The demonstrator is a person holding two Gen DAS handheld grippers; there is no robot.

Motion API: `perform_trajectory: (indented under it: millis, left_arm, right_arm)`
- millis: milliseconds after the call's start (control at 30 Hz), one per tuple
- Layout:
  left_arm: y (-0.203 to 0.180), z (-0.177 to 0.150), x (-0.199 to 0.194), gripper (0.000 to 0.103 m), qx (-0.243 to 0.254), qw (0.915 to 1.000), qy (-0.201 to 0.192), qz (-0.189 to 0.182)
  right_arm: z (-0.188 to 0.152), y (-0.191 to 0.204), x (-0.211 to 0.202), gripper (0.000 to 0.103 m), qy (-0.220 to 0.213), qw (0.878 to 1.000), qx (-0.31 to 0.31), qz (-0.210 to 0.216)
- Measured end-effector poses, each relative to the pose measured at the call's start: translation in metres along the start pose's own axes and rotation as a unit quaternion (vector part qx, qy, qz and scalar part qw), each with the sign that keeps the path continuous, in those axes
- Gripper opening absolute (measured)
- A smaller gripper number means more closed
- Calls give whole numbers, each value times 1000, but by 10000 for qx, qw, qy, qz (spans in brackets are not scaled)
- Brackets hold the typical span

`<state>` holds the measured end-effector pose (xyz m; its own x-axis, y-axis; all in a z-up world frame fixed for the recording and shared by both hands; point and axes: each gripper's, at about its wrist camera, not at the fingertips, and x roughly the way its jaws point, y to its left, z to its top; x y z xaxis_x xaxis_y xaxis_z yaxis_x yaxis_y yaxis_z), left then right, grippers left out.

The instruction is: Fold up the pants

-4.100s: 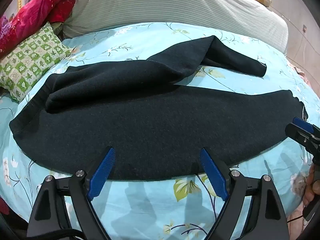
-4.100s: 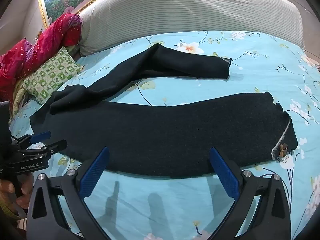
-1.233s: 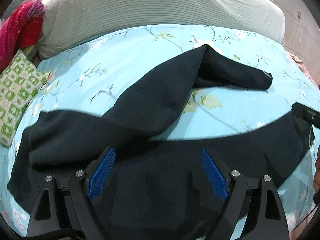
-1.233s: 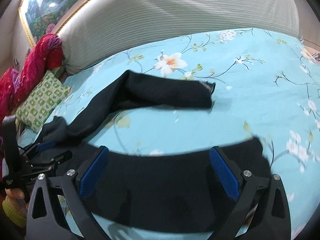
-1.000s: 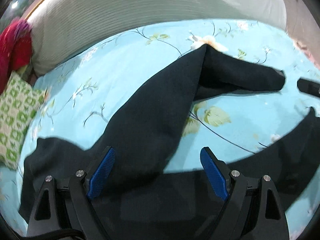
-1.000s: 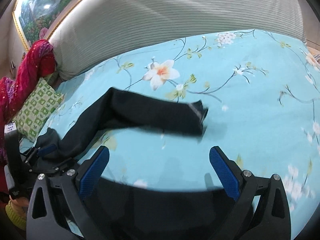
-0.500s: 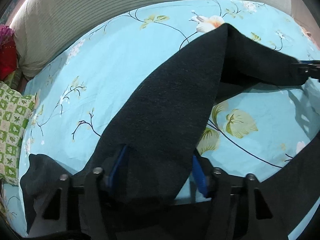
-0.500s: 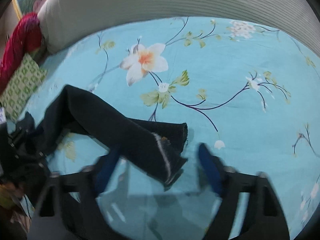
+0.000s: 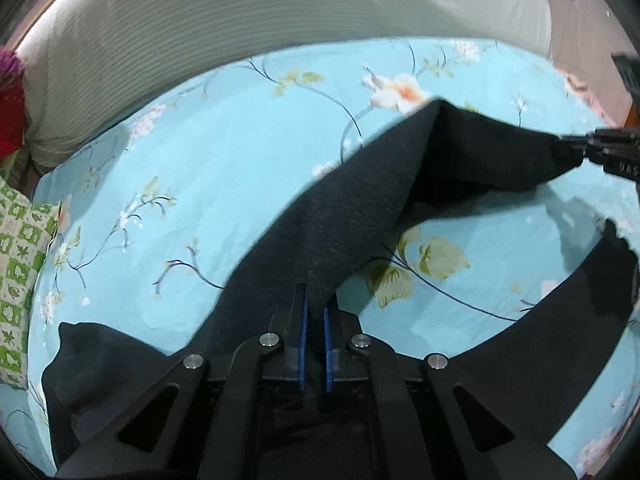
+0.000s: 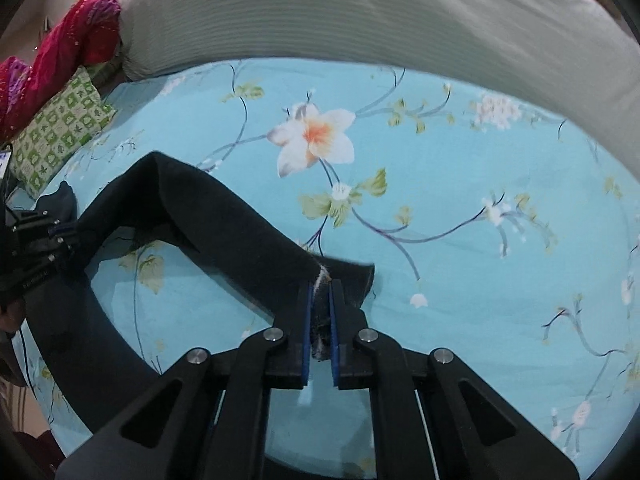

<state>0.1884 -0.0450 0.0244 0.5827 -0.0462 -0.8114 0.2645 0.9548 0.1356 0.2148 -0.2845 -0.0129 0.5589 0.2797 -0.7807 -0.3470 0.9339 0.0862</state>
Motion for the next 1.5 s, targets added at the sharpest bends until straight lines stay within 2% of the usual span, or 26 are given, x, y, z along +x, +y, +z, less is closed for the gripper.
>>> perform_trajectory:
  millis: [233,400,667,1000,1333,1500]
  left_arm:
    - [20,-15,-34,3,-326,9986,-143,-397]
    - [5,-41,-60,3,-298,9972,-215,-658]
    - [-26,-87,-83,3,2,9964,-240,-811]
    - [-43,-126,-74,4,264,9959,-8,-861]
    - [-45,-140,-60,5,298,9952,138,-919]
    - [-41,-144,-61,17,206,9938,312,-1048]
  right_arm:
    - [-10,0,-28,8,-191,9997,-121,5]
    - [-34,2,-51,8,-235,9995,-231,-16]
    - [-80,8,-96,8,-393,9986,-334,-135]
    - [-133,20,-94,8,-38,9995,-232,-189]
    - [-152,20,-90,7,199,9991,-156,-351]
    - [-157,21,-88,8,358,9984,-29,-429]
